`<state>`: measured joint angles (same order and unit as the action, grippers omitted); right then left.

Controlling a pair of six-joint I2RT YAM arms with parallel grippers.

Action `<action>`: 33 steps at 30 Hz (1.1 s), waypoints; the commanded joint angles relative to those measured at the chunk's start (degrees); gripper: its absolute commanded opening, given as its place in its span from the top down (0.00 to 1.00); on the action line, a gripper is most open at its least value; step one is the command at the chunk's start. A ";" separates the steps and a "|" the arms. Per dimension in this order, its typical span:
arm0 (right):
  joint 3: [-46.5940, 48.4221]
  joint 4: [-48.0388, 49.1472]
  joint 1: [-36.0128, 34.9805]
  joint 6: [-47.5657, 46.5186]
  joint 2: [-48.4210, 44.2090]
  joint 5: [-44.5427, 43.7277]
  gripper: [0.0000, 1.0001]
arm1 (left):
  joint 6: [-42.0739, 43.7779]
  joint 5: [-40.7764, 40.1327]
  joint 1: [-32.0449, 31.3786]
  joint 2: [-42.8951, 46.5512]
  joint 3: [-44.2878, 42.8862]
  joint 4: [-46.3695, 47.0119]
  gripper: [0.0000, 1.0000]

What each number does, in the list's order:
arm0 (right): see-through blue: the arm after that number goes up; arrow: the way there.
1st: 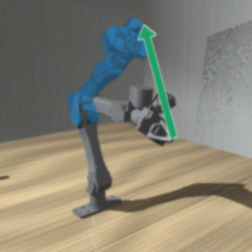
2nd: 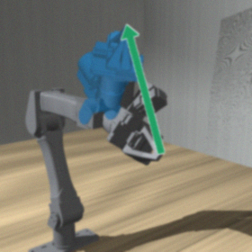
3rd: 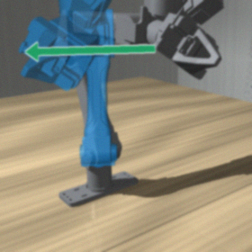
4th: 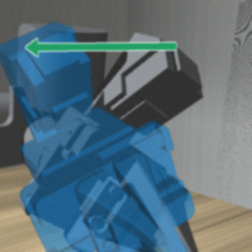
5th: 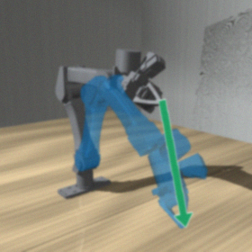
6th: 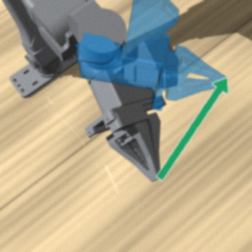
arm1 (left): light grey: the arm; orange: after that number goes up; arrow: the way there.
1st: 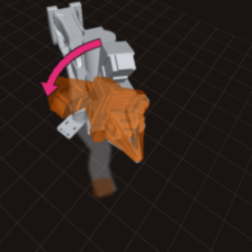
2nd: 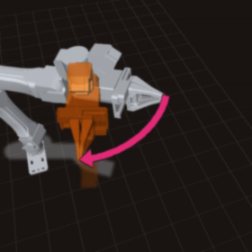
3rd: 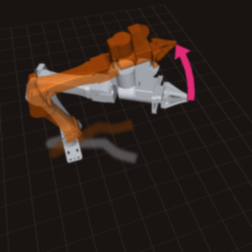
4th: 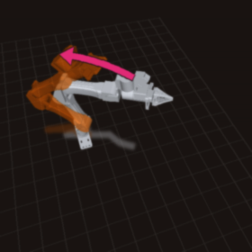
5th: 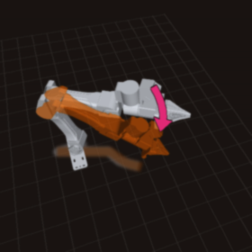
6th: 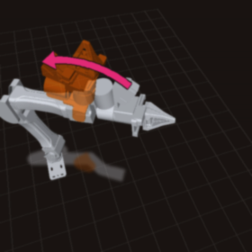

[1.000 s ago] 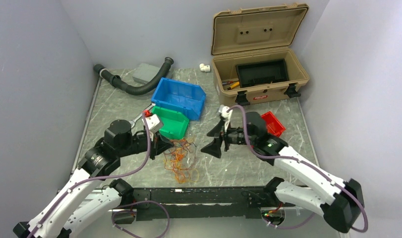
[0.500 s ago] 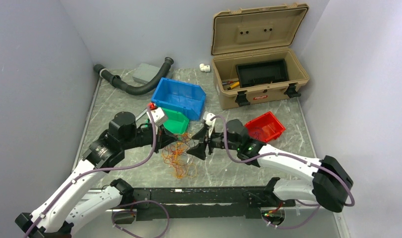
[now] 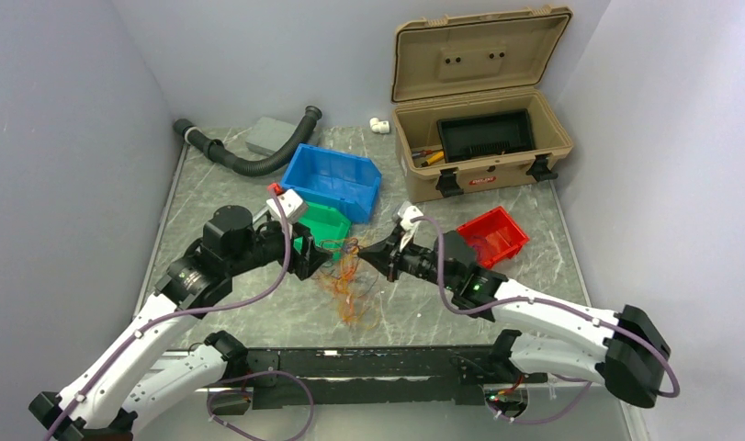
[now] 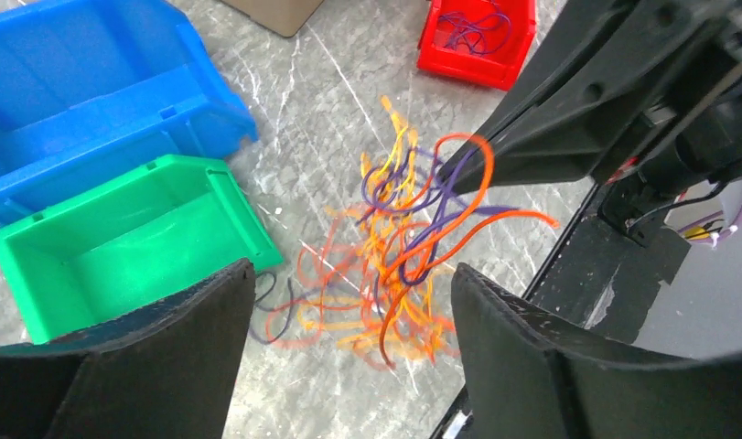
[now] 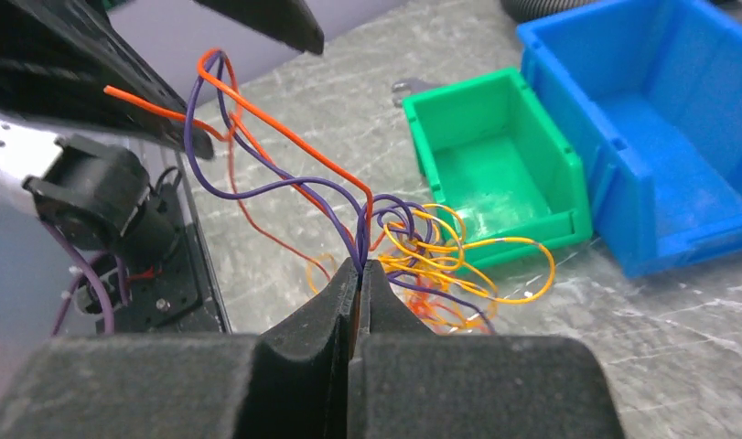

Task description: Untangle the cables

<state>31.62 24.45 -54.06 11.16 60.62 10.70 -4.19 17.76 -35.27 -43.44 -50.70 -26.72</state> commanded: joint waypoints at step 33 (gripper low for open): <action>3.03 -48.91 16.37 42.49 -14.58 -59.52 1.00 | -16.04 -56.26 7.12 1.79 -1.50 -12.54 1.00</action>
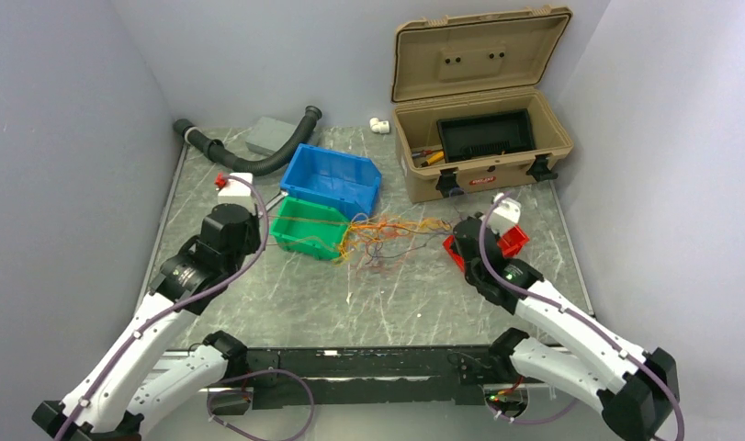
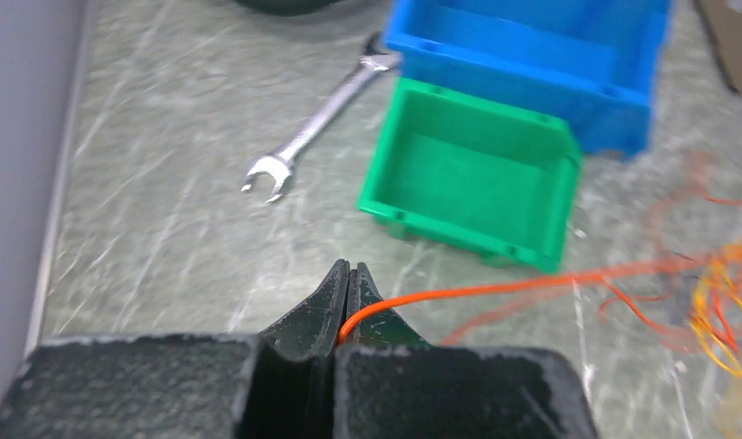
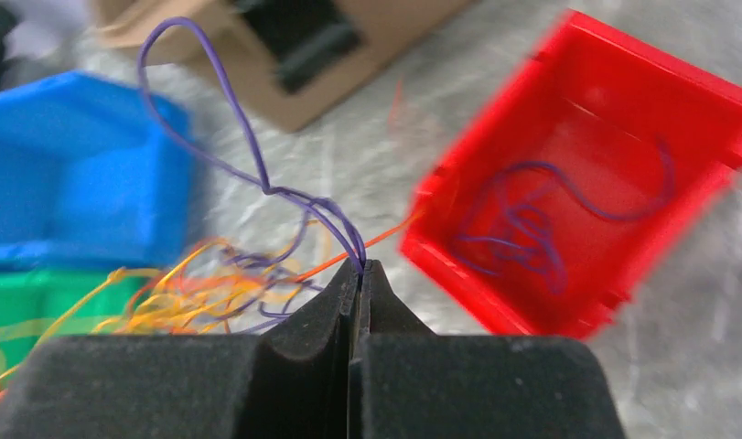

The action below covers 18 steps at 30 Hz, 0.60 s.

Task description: Untangle the cables

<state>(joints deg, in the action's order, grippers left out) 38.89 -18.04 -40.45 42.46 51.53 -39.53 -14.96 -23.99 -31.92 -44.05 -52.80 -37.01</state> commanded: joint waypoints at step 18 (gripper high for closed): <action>-6.75 29.71 2.58 -24.57 -0.40 50.92 0.21 | 9.56 30.81 5.39 16.50 10.20 17.15 1.00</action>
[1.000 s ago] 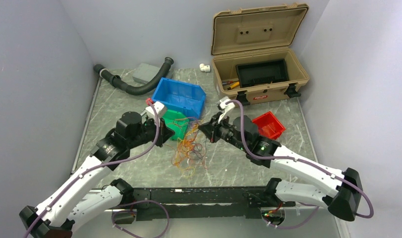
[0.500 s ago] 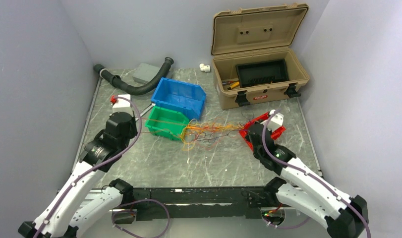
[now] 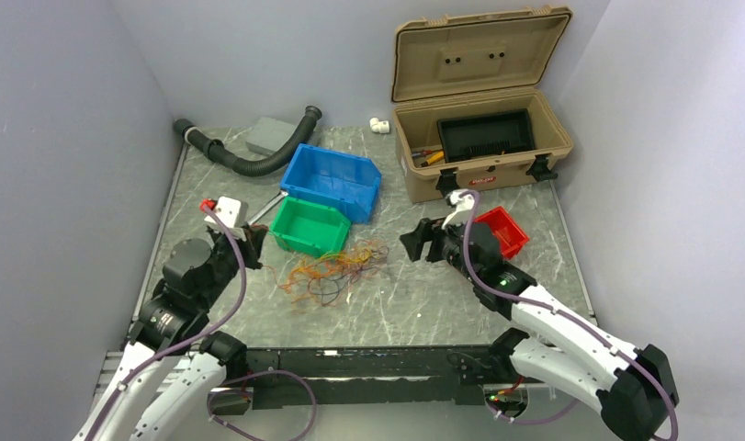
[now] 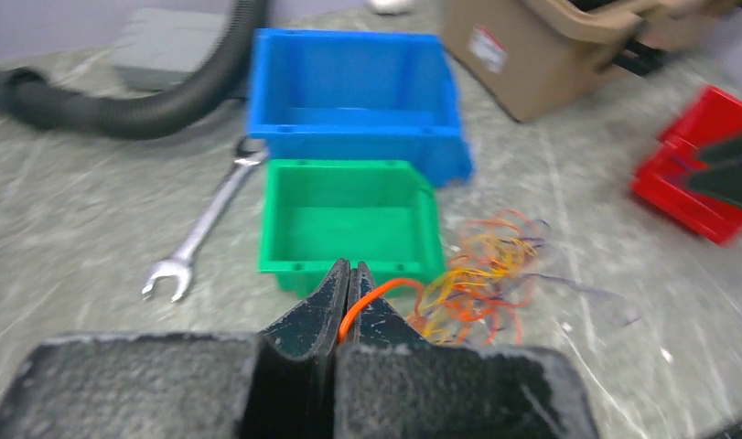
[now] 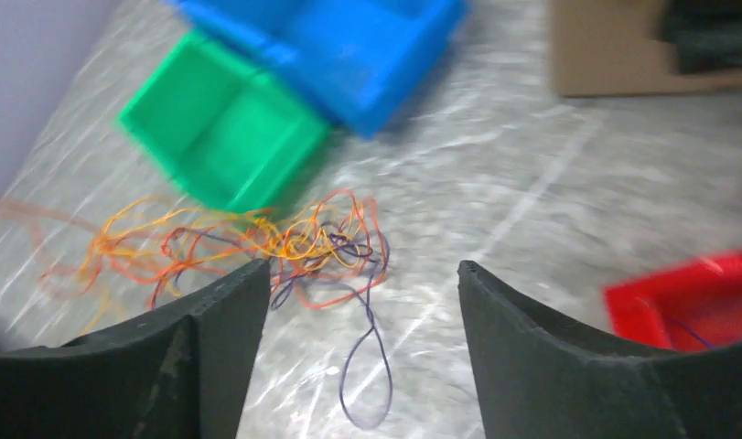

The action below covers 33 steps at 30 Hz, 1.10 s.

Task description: Untangle the cables

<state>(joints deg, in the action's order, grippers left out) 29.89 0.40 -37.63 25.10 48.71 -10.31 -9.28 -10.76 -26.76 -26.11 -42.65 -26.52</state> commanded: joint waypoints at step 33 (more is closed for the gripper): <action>18.79 9.31 -15.02 -12.30 46.43 12.44 0.81 | 1.01 12.67 0.22 -8.37 -3.22 -4.58 1.00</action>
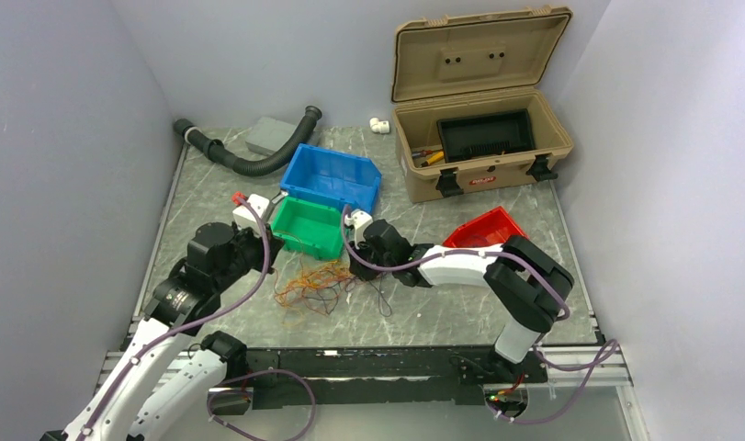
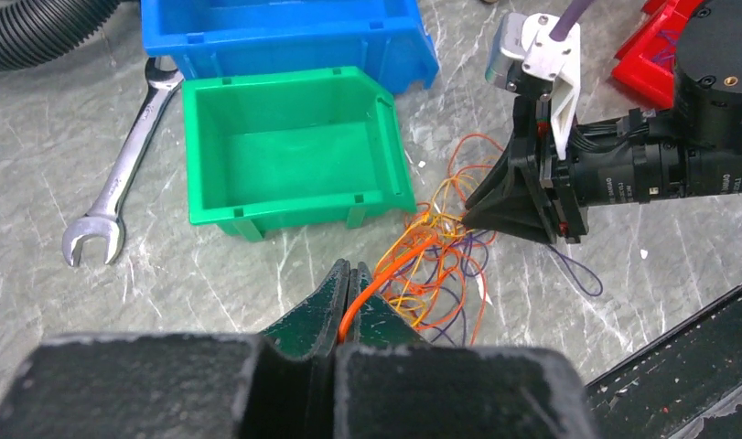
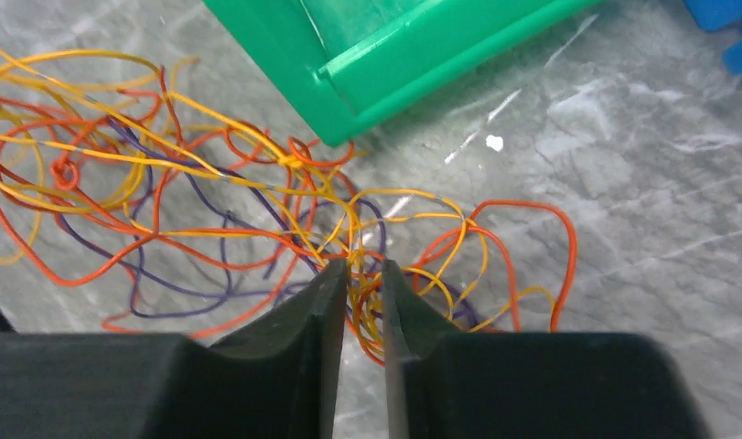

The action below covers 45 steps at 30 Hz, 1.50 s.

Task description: Untangle the cables

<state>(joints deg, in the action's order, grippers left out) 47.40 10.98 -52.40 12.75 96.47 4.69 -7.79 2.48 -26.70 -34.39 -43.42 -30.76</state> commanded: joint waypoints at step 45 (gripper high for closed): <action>16.20 -16.75 0.27 0.33 -36.69 1.04 1.00 | -14.67 8.36 -12.60 -18.46 13.79 38.61 0.16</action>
<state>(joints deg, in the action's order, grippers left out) 61.12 -6.37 -52.31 13.02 62.08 5.02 -21.96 14.94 -37.82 -48.42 -29.04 -1.80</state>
